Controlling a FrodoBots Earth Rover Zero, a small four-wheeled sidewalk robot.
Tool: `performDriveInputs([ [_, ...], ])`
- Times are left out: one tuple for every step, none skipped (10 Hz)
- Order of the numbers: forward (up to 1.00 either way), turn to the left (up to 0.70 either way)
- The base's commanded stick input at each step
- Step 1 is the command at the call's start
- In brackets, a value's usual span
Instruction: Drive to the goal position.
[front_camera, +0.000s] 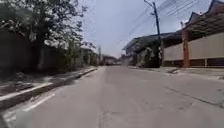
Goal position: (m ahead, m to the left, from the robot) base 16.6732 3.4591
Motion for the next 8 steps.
performDriveInputs([
  [1.0, -0.4],
  [1.0, -0.4],
  [1.0, -0.33],
  [1.0, -0.12],
  [1.0, 0.0],
  [1.0, 0.0],
  [1.0, 0.0],
  [1.0, 0.0],
])
